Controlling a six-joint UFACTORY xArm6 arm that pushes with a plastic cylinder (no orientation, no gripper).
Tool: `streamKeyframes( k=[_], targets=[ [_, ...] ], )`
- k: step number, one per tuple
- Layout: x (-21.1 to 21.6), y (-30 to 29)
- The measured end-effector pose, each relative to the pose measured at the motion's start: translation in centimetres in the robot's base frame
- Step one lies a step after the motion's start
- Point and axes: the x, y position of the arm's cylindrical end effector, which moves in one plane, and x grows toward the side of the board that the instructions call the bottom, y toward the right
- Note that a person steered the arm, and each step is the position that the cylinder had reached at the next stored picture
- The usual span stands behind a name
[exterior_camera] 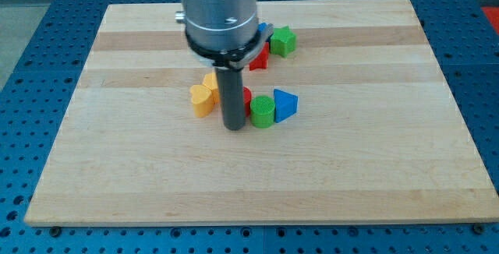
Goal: Move arm to the bottom of red circle
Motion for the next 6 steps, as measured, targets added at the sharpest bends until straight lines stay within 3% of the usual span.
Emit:
streamKeyframes(
  k=[3,4,5,6],
  targets=[
    [-5.4,2.8],
    [-4.4,2.8],
    [0.4,2.5],
    [0.9,0.6]
  ],
)
